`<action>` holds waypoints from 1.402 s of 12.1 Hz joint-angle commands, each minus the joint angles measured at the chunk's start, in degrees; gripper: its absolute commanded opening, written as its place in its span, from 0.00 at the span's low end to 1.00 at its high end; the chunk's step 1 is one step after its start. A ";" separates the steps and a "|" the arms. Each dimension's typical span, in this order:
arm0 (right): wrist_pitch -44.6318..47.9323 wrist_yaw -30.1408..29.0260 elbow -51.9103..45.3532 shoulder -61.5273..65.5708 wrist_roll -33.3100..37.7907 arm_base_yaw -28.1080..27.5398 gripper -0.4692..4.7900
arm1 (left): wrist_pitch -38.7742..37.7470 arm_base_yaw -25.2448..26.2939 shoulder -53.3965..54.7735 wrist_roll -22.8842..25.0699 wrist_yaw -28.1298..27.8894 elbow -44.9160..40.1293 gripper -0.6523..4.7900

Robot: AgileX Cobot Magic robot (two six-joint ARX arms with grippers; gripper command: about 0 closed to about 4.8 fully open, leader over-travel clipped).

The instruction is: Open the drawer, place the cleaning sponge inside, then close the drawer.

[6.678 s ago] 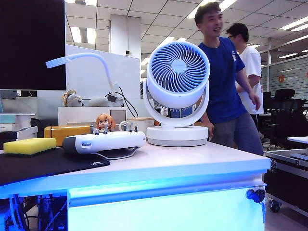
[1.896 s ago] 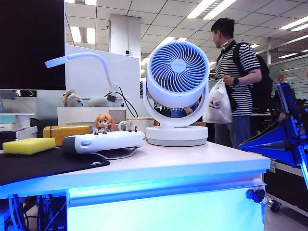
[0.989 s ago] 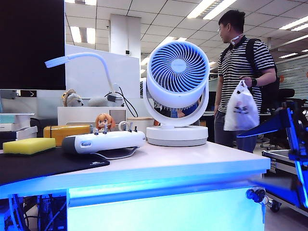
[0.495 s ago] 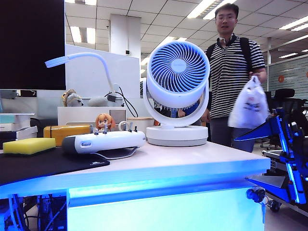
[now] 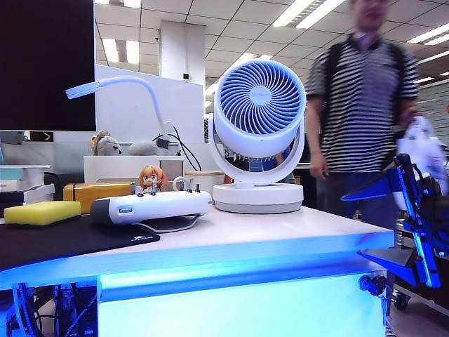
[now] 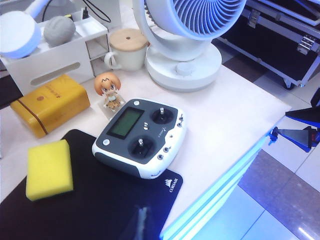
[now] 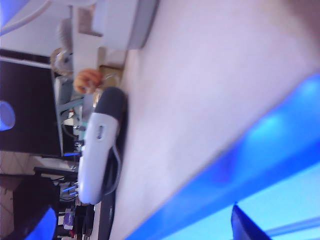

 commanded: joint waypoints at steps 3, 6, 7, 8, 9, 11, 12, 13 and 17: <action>1.51 0.13 0.85 3.63 0.04 0.07 1.00 | 0.39 -0.02 -0.13 0.04 0.28 0.26 0.11; -0.07 0.33 5.31 4.07 0.72 0.57 1.00 | 0.24 -0.02 -0.13 0.02 0.26 0.26 0.11; -0.46 0.52 5.81 4.07 0.74 0.57 1.00 | 0.24 -0.02 -0.13 0.02 0.26 0.26 0.11; -0.61 0.63 6.47 4.07 0.87 0.57 1.00 | 0.24 -0.02 -0.13 0.04 0.26 0.26 0.11; -0.57 0.83 6.86 4.07 0.90 0.57 1.00 | 0.24 -0.02 -0.13 0.04 0.26 0.26 0.11; -0.44 -0.59 8.28 4.07 0.87 0.57 1.00 | 0.24 -0.02 -0.13 0.04 0.26 0.26 0.11; 0.20 -2.14 8.59 4.07 0.61 0.57 1.00 | 0.22 -0.02 -0.13 0.04 0.26 0.26 0.11; 2.12 -2.51 8.68 4.07 0.42 0.57 1.00 | 0.22 -0.02 -0.13 0.02 0.26 0.26 0.11; 2.32 -7.98 8.59 4.07 -0.66 0.57 1.00 | 0.22 -0.02 -0.13 0.04 0.26 0.26 0.11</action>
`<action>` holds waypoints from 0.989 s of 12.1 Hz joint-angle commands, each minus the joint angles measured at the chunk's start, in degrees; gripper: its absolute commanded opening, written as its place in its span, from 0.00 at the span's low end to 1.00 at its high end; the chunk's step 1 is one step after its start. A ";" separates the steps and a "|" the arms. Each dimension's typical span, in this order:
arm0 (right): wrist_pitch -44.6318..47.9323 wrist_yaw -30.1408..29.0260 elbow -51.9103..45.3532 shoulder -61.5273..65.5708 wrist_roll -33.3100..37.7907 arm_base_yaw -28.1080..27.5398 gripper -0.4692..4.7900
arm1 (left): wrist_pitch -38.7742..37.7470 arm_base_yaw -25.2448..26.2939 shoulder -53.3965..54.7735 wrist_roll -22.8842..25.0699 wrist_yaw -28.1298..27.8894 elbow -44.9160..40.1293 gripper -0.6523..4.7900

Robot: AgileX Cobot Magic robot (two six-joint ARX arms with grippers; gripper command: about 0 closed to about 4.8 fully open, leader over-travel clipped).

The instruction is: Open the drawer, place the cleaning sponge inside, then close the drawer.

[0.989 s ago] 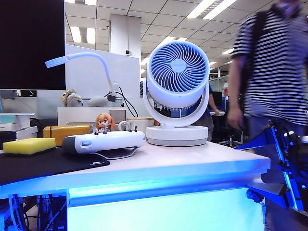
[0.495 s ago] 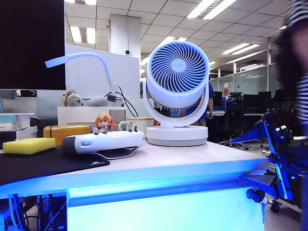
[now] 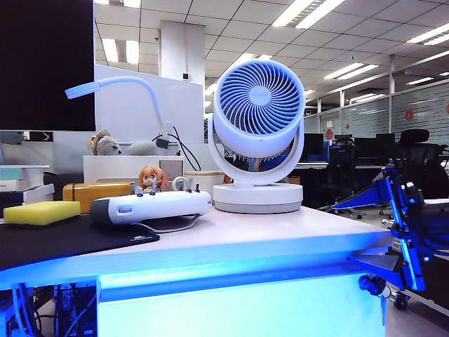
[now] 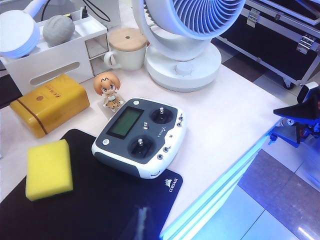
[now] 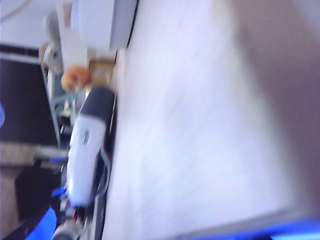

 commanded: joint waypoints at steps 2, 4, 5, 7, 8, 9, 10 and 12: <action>5.51 -4.07 -0.15 -0.85 -0.72 0.26 1.00 | 0.33 -0.02 -0.09 0.00 0.24 0.26 0.11; 5.60 -4.63 -0.13 -0.92 -0.72 0.26 1.00 | 0.20 -0.02 -0.07 0.02 0.24 0.26 0.11; 5.60 -7.30 -0.13 -1.03 -0.72 0.26 1.00 | -0.11 -0.02 -0.09 0.02 0.24 0.26 0.11; 5.60 -8.04 -0.15 -1.03 -1.18 0.17 1.00 | -0.42 -0.02 -0.09 0.04 0.24 0.26 0.11; 5.60 -7.96 -0.42 -1.03 -2.27 0.17 1.00 | -0.44 -0.02 -0.09 0.04 0.22 0.26 0.11; 5.60 -6.84 -0.59 -1.03 -2.86 0.15 1.00 | -0.46 -0.02 -0.09 0.07 0.24 0.26 0.11; 5.46 -6.71 -0.59 -1.03 -2.84 0.13 0.97 | -0.46 -0.02 -0.09 0.04 0.24 0.26 0.11; 3.56 -5.09 -1.49 -0.81 -3.50 0.11 0.97 | -0.61 -0.02 -0.09 0.04 0.26 0.26 0.11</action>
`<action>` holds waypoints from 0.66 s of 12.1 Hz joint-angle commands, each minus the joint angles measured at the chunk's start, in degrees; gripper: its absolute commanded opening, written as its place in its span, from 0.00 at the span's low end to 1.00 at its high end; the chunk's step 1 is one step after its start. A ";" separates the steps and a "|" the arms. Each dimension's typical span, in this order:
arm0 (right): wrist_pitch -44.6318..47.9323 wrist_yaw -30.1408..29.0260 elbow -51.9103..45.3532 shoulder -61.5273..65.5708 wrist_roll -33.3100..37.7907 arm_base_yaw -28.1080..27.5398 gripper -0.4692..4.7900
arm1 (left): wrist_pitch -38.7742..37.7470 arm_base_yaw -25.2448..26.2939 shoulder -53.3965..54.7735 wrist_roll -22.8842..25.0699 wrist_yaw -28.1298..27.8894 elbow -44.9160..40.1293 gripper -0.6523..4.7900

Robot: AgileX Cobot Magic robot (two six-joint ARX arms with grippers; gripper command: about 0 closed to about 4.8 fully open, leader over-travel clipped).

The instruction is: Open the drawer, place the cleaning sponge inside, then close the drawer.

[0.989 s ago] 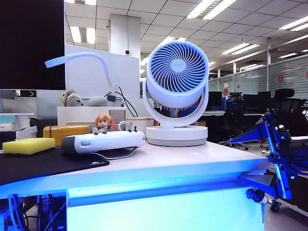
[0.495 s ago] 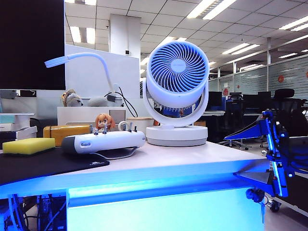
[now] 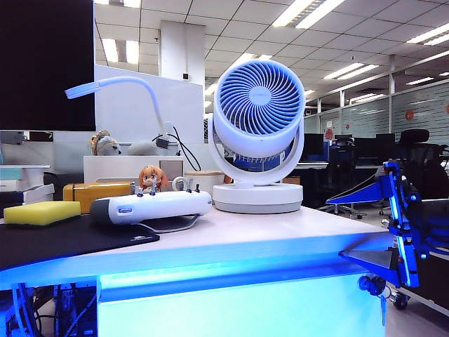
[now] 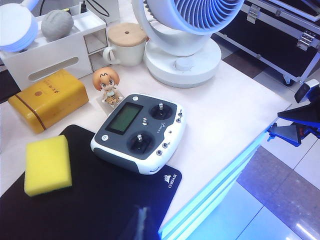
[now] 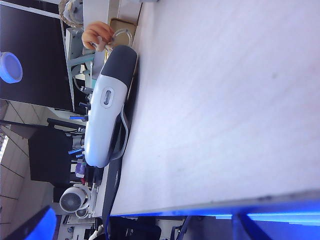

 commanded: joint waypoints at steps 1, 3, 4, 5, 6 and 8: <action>1.75 4.44 -0.98 -0.52 -1.62 -0.28 0.97 | -0.33 0.00 -0.11 0.07 0.24 0.26 0.11; 1.84 6.29 -0.98 -0.52 -1.62 -0.52 0.97 | -0.79 0.00 -0.11 0.09 0.24 0.26 0.11; 1.84 6.95 -0.98 -0.52 -1.62 -0.55 0.97 | -0.87 0.00 -0.11 0.09 0.24 0.26 0.11; 2.32 7.48 -0.98 -0.52 -1.64 -0.52 0.97 | -0.90 0.00 -0.11 0.24 0.24 0.26 0.11; 2.29 7.58 -0.98 -0.50 -2.03 -0.52 0.97 | -0.90 0.00 -0.11 0.22 0.24 0.26 0.11; 3.30 6.84 -0.98 -0.52 -2.99 -0.55 0.97 | -0.90 0.00 -0.11 0.22 0.24 0.26 0.11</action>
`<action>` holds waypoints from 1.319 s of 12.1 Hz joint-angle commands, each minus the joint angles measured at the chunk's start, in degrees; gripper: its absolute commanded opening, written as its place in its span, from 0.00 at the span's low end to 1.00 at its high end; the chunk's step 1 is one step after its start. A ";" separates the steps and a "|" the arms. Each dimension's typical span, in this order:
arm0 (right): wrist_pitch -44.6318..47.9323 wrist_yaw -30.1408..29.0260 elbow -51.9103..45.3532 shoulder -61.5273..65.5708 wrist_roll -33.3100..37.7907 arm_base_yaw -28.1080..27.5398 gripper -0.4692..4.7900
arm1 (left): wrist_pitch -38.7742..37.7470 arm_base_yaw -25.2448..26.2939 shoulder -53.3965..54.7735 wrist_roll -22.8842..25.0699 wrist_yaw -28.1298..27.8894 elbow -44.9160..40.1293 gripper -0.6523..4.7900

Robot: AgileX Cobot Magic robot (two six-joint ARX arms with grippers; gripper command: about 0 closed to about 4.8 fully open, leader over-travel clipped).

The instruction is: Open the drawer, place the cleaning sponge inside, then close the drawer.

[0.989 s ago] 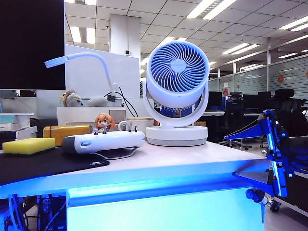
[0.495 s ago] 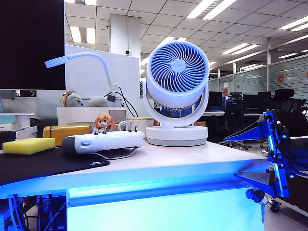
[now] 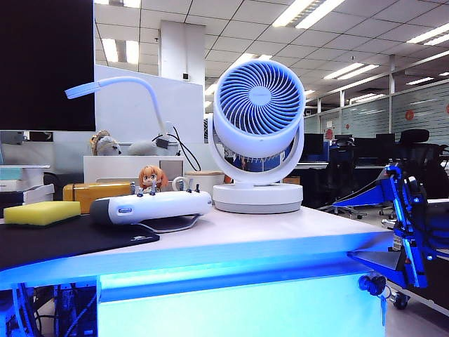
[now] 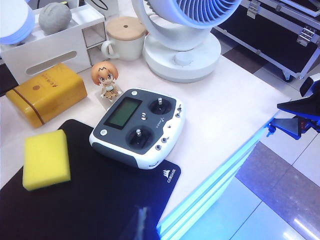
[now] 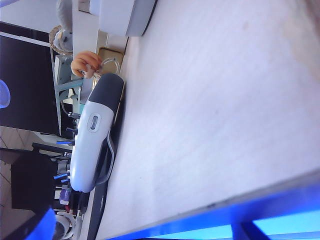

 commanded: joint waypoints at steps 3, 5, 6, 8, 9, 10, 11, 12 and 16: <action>2.91 -1.73 0.20 -0.44 -3.19 0.02 0.96 | 0.20 0.00 -0.11 0.20 0.22 0.26 0.11; -2.34 -2.12 -0.02 -0.28 -4.26 0.00 1.00 | 0.17 0.00 -0.11 0.20 0.22 0.26 0.11; -2.56 -1.99 -0.57 1.29 -4.39 -0.04 1.00 | 0.17 0.00 -0.11 0.20 0.22 0.26 0.11; 0.85 -1.90 -0.63 3.21 -2.58 -0.02 1.00 | 0.17 0.00 -0.11 0.22 0.20 0.26 0.11; 2.99 -1.40 -0.55 3.58 -1.01 -0.02 1.00 | 0.17 0.00 -0.11 0.22 0.20 0.26 0.11; 2.99 -0.48 -0.39 3.58 -0.72 -0.02 1.00 | 0.20 0.00 -0.11 0.22 0.20 0.26 0.11; 2.99 -0.55 -0.13 3.58 -0.94 -0.02 1.00 | 0.17 0.00 -0.11 0.22 0.17 0.26 0.11; 2.97 -0.28 1.36 3.63 -0.85 0.04 1.00 | 0.17 0.00 -0.11 0.22 0.20 0.26 0.11; 2.99 -3.54 6.86 3.61 -0.28 0.28 1.00 | 0.15 0.00 -0.11 0.22 0.20 0.26 0.11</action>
